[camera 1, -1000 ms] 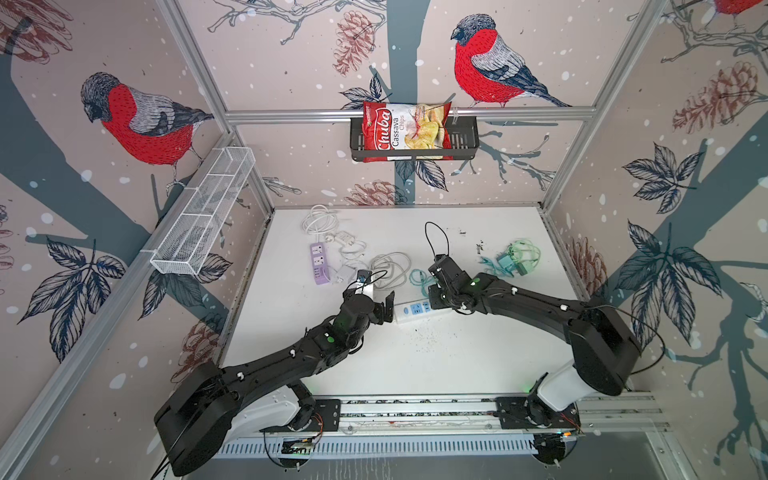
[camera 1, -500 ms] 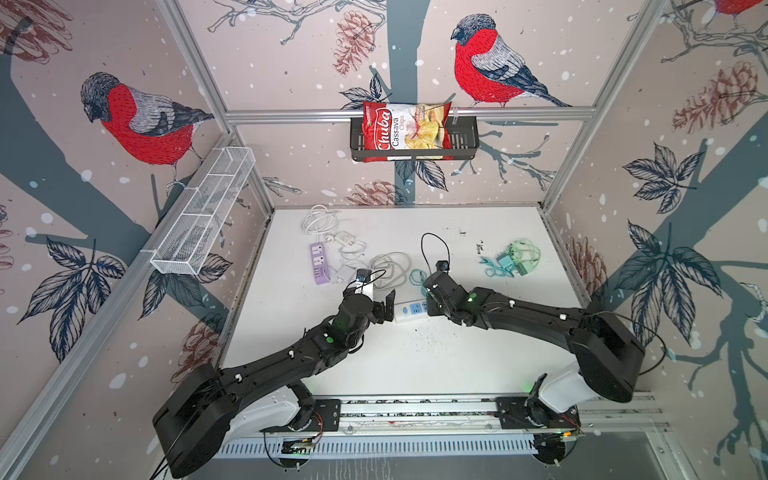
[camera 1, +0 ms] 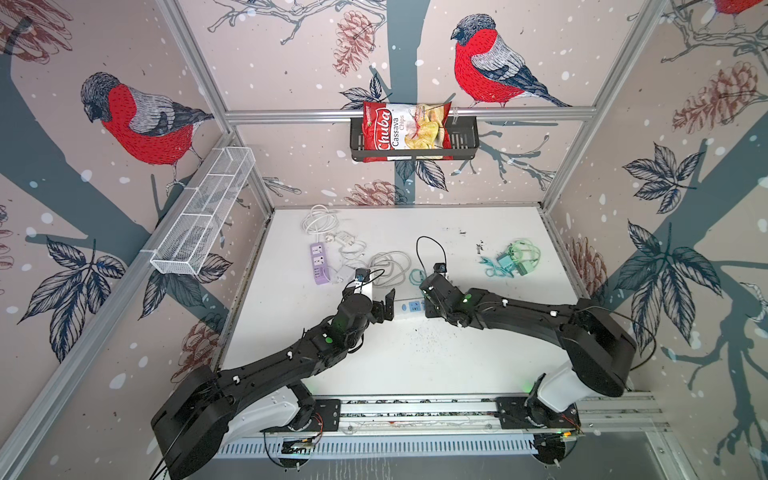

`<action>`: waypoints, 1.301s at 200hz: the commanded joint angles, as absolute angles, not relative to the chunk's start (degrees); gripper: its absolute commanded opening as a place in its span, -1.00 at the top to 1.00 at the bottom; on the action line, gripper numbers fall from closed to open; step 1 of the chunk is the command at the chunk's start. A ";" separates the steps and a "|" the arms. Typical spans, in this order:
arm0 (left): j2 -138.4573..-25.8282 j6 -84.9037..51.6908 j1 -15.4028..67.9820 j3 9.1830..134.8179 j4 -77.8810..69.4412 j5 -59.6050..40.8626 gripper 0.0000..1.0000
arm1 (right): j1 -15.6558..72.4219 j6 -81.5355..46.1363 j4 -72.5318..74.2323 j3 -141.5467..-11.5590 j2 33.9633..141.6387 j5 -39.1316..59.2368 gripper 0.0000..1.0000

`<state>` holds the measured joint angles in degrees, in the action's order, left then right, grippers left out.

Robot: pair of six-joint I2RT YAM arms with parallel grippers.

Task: Insert the plug
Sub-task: 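Lower the right gripper to press the charger prongs into the socket, then open the right gripper and lift it off the plugged charger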

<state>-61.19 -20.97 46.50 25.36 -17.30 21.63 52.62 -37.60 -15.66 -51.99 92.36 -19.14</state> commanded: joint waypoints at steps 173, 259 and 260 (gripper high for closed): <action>-61.71 -21.80 46.49 28.87 -8.95 26.82 -0.95 | 51.68 -34.83 -28.69 -66.27 99.36 -15.04 -0.20; -62.90 -18.09 46.49 33.02 -6.77 27.19 -0.95 | 48.69 -37.63 -32.08 -60.89 82.98 -15.82 -0.35; -63.05 -17.97 46.49 33.12 -6.77 27.13 -0.95 | 48.56 -37.62 -32.08 -60.72 82.71 -15.82 -0.35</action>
<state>-61.71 -20.53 46.50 31.18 -7.29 27.11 50.04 -36.01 -29.69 -63.37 87.99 -14.59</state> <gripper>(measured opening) 0.976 0.672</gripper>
